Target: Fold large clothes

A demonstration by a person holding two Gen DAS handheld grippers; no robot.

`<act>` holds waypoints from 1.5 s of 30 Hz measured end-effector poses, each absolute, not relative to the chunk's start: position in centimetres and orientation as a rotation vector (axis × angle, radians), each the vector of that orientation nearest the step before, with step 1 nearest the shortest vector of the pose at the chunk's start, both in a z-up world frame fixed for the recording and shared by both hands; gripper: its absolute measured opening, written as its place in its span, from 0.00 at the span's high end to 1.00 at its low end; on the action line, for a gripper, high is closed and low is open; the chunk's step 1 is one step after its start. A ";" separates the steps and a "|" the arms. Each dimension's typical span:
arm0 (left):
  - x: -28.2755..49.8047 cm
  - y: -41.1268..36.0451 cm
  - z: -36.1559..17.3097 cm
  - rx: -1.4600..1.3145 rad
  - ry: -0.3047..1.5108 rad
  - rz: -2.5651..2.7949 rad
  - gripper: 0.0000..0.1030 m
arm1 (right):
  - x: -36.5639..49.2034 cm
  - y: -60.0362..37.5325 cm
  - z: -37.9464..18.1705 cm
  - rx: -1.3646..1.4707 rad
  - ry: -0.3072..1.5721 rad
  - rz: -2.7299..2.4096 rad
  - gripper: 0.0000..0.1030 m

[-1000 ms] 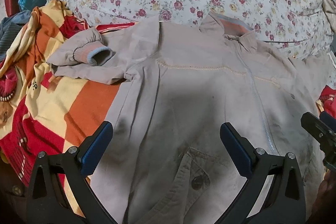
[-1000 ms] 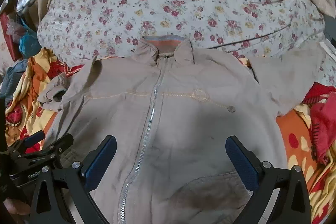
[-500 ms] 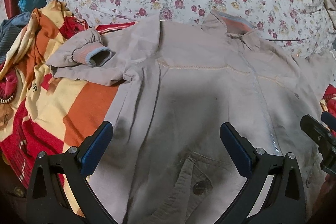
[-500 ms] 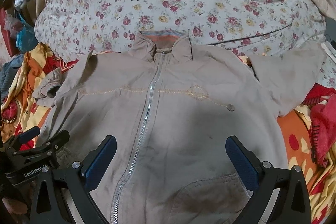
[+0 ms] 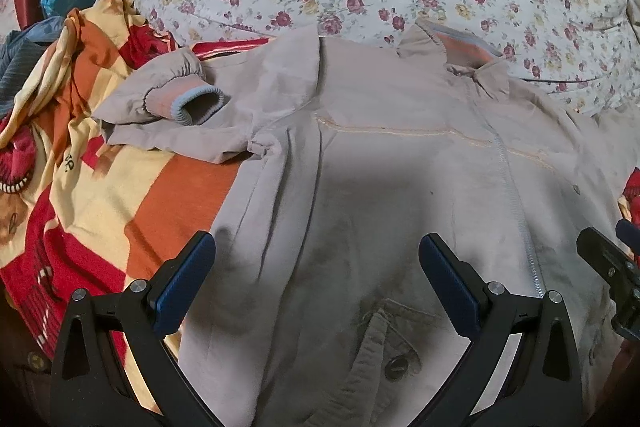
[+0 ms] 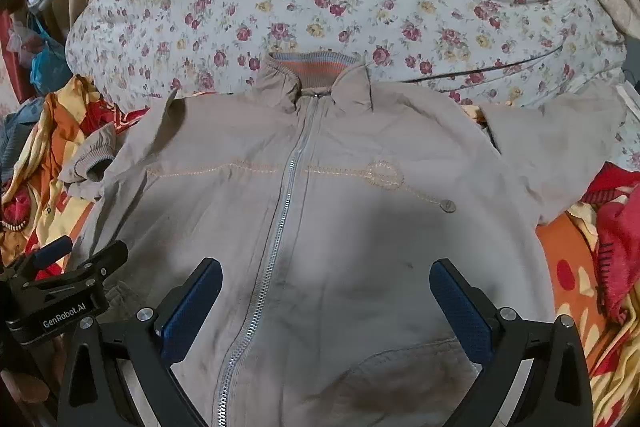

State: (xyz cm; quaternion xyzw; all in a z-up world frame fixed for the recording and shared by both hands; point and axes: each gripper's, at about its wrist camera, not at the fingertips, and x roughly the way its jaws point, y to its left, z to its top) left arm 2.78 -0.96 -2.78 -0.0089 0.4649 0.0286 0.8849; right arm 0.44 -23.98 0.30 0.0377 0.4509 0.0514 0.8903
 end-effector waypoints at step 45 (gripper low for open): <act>4.9 4.3 -1.7 -0.059 0.964 0.175 0.01 | 1.2 -22.2 -1.1 0.061 0.968 0.142 0.00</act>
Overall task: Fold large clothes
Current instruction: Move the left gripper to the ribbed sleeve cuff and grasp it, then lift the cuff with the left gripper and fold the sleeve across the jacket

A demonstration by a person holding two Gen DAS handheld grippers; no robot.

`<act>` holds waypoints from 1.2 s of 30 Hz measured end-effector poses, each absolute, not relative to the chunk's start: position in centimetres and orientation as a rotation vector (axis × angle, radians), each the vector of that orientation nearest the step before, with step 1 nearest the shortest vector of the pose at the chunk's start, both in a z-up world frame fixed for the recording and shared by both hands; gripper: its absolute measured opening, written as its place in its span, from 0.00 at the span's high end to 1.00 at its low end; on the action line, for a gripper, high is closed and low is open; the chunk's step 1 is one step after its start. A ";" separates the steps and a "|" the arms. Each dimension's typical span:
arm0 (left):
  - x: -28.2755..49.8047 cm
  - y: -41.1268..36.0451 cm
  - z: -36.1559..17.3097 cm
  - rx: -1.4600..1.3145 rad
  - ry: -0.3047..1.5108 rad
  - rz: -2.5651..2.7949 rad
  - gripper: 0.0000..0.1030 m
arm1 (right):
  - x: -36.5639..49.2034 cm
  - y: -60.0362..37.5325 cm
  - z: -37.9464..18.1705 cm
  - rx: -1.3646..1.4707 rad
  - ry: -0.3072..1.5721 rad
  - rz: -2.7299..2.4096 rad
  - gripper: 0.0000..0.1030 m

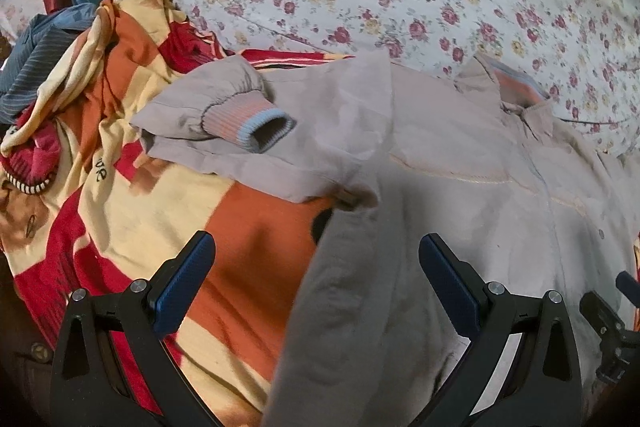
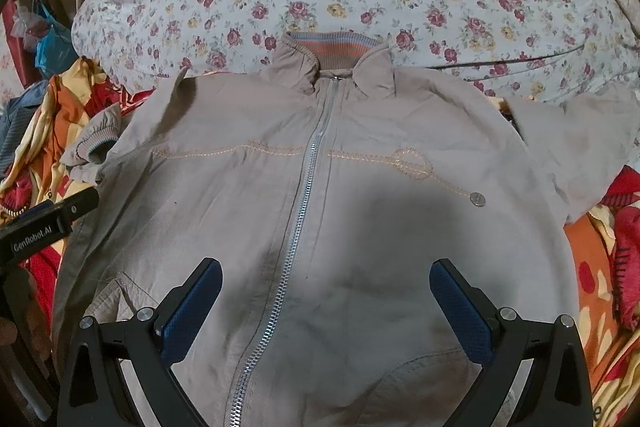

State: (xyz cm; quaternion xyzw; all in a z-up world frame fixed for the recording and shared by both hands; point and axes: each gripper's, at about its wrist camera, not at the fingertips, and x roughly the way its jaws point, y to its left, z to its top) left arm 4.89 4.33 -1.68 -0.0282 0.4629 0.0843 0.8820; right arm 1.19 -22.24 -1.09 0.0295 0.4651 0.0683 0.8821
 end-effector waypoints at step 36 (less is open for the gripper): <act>14.0 13.5 -1.3 -0.195 1.013 0.136 0.89 | 1.9 -22.8 -2.9 0.100 1.039 0.180 0.00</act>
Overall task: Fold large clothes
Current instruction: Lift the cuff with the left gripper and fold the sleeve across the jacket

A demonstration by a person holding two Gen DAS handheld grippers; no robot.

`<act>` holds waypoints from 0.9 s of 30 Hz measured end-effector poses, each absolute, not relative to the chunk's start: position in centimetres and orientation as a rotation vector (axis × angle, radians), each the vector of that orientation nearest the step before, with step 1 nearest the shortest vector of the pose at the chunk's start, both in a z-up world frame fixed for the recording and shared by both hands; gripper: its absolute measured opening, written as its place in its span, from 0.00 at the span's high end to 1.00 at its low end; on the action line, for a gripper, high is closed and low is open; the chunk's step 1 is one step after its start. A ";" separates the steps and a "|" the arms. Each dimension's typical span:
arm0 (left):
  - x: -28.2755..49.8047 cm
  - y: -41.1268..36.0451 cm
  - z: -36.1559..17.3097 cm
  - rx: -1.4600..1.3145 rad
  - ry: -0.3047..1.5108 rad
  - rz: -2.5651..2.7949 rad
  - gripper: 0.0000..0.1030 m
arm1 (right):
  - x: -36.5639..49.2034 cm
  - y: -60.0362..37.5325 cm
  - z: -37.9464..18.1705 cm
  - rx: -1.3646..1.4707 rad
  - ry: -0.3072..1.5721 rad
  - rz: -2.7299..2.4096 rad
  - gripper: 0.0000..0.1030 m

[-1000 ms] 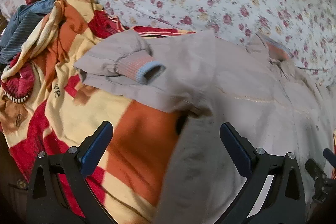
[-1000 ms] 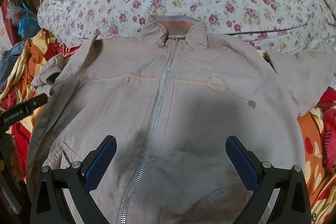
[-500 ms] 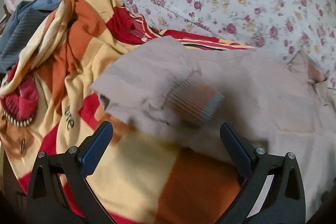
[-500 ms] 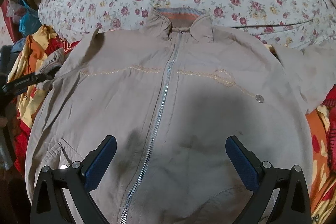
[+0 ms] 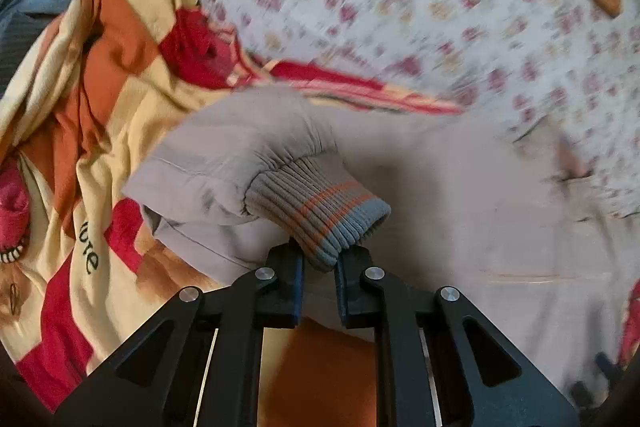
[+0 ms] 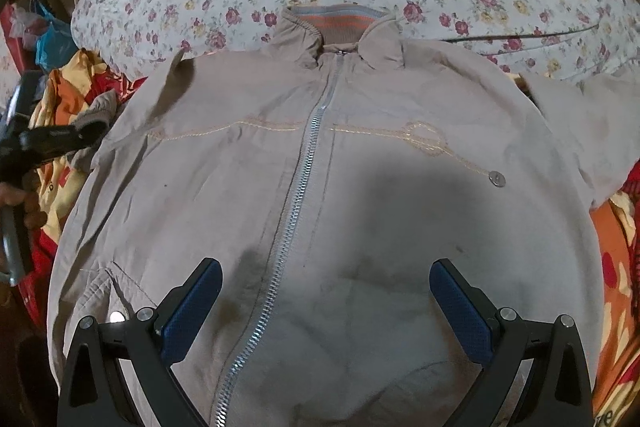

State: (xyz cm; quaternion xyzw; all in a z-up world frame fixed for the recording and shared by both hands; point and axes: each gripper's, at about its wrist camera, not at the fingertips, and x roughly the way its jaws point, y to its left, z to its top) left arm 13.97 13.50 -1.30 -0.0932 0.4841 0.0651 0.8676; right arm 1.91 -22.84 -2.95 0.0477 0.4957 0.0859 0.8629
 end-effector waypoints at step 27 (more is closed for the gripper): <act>14.9 -21.6 1.4 -0.273 1.066 -0.564 0.82 | -0.1 -33.8 -3.5 0.332 1.011 0.041 0.00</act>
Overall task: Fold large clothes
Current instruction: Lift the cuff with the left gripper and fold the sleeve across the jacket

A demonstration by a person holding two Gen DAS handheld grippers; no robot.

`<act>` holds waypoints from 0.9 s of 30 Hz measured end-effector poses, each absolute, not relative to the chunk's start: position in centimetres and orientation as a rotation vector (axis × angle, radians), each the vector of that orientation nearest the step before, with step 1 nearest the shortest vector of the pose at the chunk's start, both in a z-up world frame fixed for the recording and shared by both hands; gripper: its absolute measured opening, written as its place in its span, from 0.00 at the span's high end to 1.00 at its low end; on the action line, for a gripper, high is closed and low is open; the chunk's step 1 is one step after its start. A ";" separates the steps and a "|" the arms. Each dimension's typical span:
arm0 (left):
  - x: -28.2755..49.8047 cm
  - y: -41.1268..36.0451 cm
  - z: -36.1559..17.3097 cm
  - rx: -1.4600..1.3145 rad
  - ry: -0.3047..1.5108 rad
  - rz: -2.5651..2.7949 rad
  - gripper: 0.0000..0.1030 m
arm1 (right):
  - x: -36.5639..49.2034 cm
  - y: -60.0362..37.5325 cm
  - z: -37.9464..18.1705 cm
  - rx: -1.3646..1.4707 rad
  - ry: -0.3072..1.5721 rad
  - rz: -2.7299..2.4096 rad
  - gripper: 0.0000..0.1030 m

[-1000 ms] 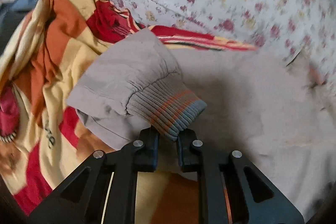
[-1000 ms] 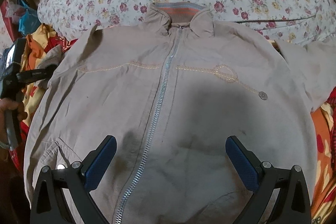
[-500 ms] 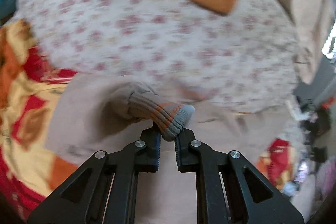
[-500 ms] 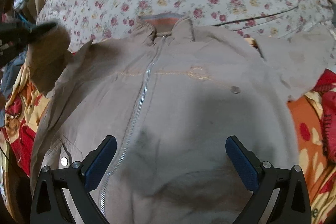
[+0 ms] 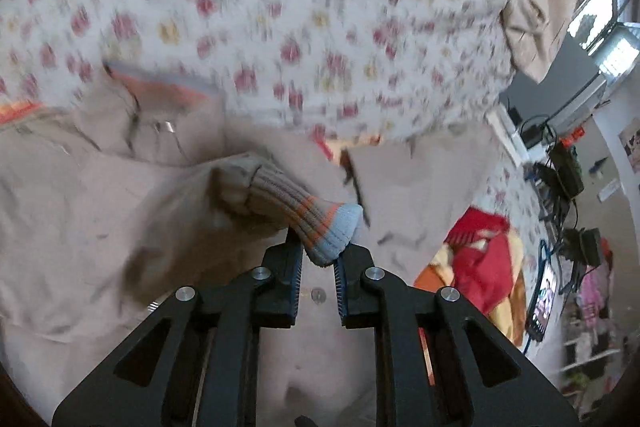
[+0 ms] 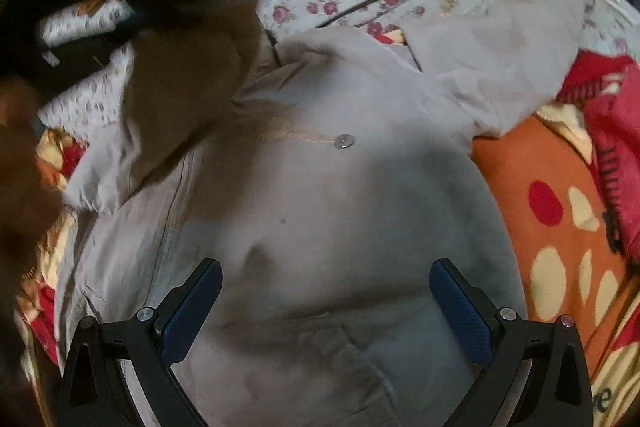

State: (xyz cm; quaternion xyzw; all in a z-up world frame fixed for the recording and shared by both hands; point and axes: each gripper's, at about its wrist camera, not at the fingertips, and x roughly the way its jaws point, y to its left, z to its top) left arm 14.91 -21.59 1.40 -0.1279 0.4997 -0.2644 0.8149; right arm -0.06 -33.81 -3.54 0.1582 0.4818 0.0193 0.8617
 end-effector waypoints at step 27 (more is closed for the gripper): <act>7.0 8.7 -5.5 -0.110 1.102 0.176 0.34 | 9.9 -34.3 -3.8 0.590 0.982 0.094 0.69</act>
